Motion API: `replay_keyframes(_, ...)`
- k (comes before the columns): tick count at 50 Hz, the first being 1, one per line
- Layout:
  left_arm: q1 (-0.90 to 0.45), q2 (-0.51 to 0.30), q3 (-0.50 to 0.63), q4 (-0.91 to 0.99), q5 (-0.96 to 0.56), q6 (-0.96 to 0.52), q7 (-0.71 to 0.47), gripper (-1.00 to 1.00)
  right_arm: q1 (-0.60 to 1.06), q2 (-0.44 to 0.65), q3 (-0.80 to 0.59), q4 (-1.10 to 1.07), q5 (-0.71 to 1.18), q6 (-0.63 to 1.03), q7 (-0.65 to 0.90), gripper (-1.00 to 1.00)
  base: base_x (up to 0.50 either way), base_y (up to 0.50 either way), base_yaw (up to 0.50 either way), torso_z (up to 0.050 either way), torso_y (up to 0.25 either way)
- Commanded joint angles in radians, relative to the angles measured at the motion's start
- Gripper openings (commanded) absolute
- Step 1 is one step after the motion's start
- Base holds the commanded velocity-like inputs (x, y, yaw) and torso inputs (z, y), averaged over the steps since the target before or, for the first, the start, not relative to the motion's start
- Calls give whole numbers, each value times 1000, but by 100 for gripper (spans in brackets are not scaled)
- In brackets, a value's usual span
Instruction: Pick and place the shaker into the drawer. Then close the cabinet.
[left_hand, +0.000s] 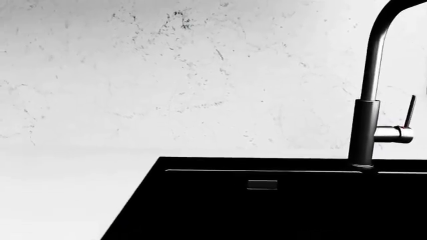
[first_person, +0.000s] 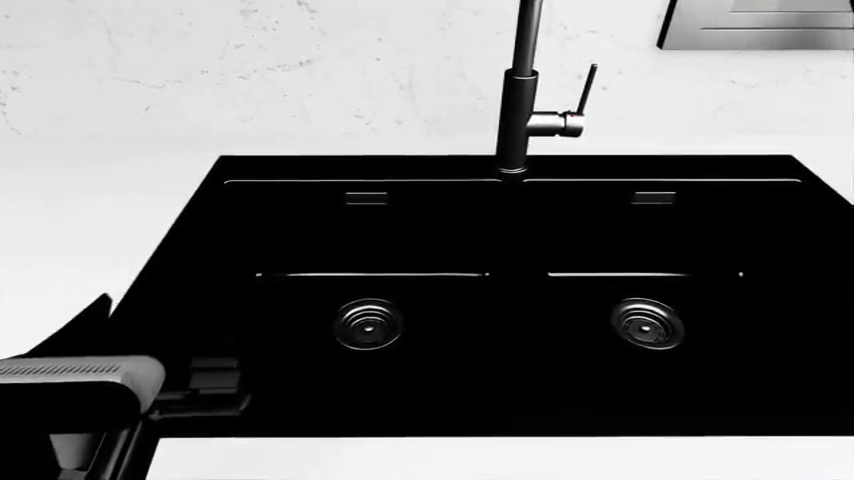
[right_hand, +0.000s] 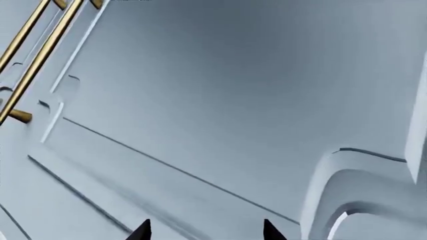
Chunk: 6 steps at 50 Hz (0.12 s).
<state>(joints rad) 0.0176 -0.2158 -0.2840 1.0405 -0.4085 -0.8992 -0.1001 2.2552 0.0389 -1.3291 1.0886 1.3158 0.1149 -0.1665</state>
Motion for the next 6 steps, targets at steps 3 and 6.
replay_keyframes(3,51,-127,37,4,-160,93,-176,100,-60,-39,-221,114,148,18,36,100,0,0,0,0,0)
replay_keyframes(6,49,-161,60,4,-194,110,-221,100,-50,-39,-221,123,149,22,29,100,0,0,0,3,0)
